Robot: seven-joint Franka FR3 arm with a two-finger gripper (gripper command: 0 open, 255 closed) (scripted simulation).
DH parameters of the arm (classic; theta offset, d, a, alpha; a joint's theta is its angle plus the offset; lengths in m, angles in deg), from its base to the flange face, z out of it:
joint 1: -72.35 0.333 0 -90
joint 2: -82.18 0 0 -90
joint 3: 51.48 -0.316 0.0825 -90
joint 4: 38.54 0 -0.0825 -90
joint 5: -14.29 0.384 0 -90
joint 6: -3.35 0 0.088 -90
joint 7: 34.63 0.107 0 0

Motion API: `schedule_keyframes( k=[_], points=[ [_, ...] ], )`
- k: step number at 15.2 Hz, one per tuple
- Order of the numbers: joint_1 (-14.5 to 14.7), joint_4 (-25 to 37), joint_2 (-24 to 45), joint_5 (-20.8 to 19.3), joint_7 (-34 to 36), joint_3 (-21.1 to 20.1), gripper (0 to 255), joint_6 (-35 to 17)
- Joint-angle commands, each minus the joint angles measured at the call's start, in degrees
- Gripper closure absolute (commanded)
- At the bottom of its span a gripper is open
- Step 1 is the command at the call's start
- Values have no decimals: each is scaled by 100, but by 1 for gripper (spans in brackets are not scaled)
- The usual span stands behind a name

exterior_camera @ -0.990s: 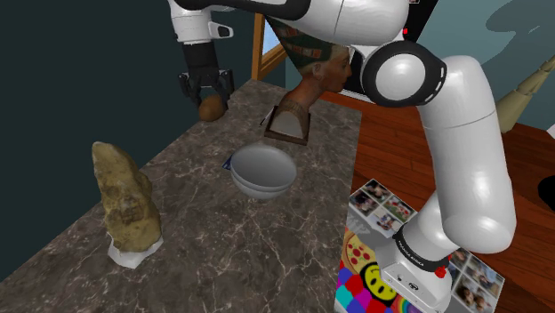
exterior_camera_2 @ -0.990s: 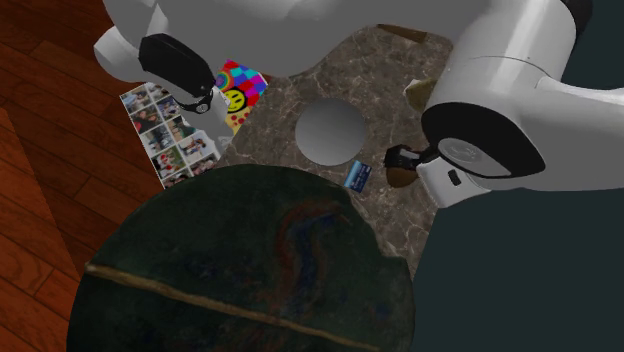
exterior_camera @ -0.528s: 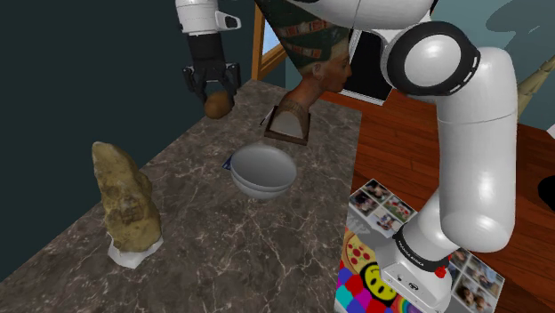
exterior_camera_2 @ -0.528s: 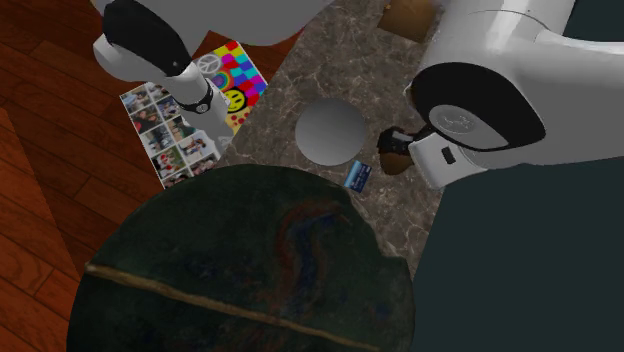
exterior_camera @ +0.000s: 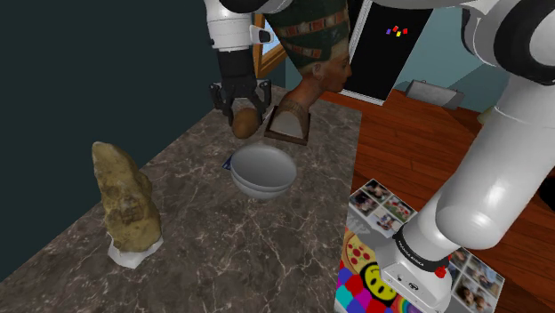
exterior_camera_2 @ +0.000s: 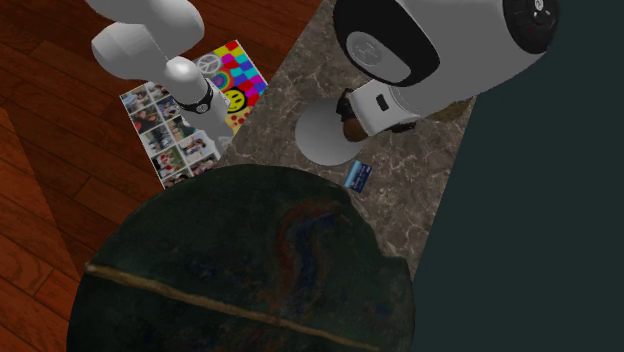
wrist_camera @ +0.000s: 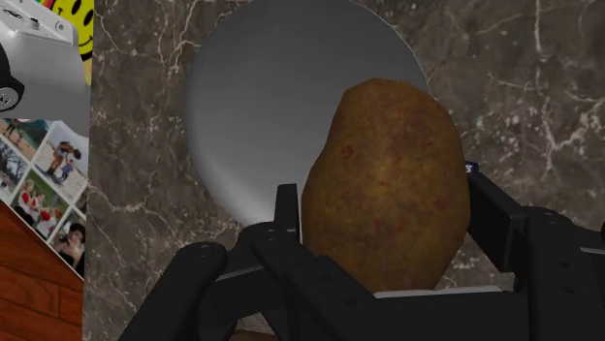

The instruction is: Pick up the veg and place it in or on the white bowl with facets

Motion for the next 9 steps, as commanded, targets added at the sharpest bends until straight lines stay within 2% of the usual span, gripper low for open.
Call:
schedule_keyframes(
  k=[1,4,9],
  points=[
    [-87,-647,-559,223,-98,-20,255,-132],
    [-128,-1484,-1325,539,-240,-19,255,-266],
    [-109,-1808,-1266,523,-265,-24,255,-644]
  ],
)
